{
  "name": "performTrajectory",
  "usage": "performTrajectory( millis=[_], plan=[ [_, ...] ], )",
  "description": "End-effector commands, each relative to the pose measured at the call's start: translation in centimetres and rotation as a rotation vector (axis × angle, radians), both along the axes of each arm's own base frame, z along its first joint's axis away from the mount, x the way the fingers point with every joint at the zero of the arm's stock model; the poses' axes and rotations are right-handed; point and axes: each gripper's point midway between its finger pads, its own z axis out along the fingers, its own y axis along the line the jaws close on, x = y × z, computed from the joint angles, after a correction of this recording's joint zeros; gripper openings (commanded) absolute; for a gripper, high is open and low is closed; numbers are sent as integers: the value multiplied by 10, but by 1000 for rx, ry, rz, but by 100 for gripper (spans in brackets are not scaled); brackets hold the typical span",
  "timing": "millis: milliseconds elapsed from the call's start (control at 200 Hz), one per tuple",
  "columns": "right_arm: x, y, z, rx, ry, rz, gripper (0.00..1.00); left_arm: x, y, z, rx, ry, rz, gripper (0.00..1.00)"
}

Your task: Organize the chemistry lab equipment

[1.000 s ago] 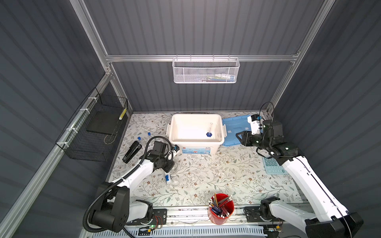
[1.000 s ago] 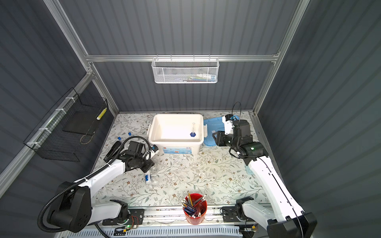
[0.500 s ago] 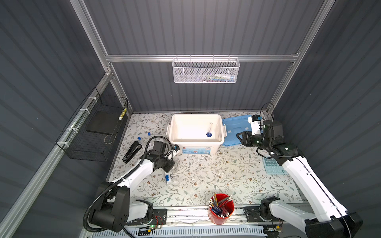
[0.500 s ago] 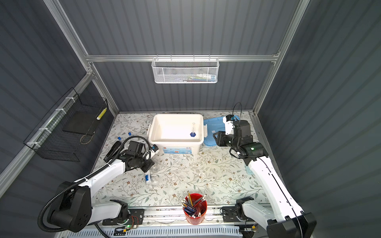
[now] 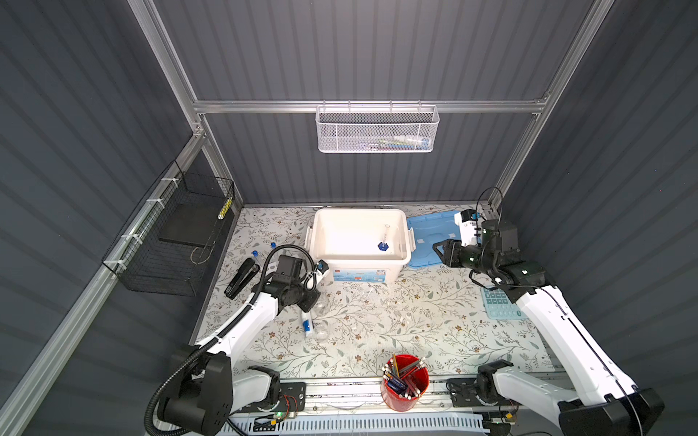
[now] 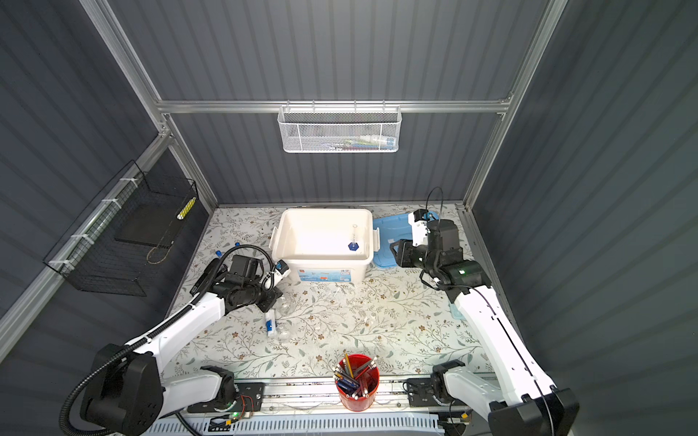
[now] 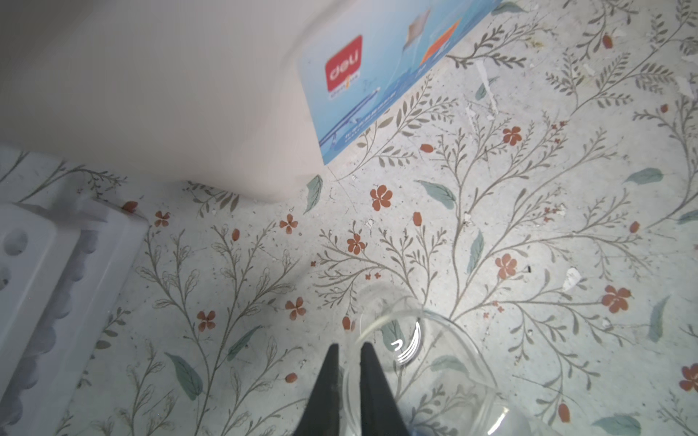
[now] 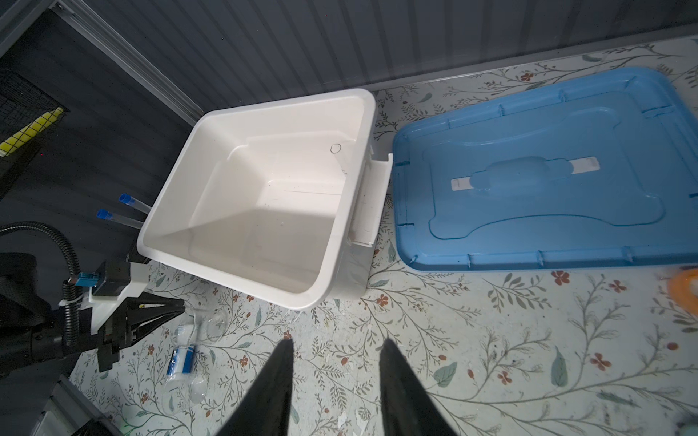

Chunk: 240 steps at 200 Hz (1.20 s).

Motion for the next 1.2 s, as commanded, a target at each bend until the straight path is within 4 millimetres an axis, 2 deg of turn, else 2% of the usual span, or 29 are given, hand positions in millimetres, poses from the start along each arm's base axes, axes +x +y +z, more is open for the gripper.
performTrajectory(
  millis=[0,105,325,420,835,1196],
  plan=[
    [3,1,-2,14,2,0,40,-4,-2,12,-15,-3,-25,14],
    [3,1,0,19,0,1,40,-5,0,8,-5,4,-19,16],
    [2,1,0,17,1,-1,40,-5,2,4,6,23,-4,33],
    [2,1,-2,18,4,-1,40,-6,-1,-1,-4,51,-19,36],
    [0,-4,-8,7,8,-16,40,-3,-2,-19,24,107,-35,25],
    [2,-6,-12,10,13,-21,40,-4,-1,-23,31,113,-40,17]
  ],
)
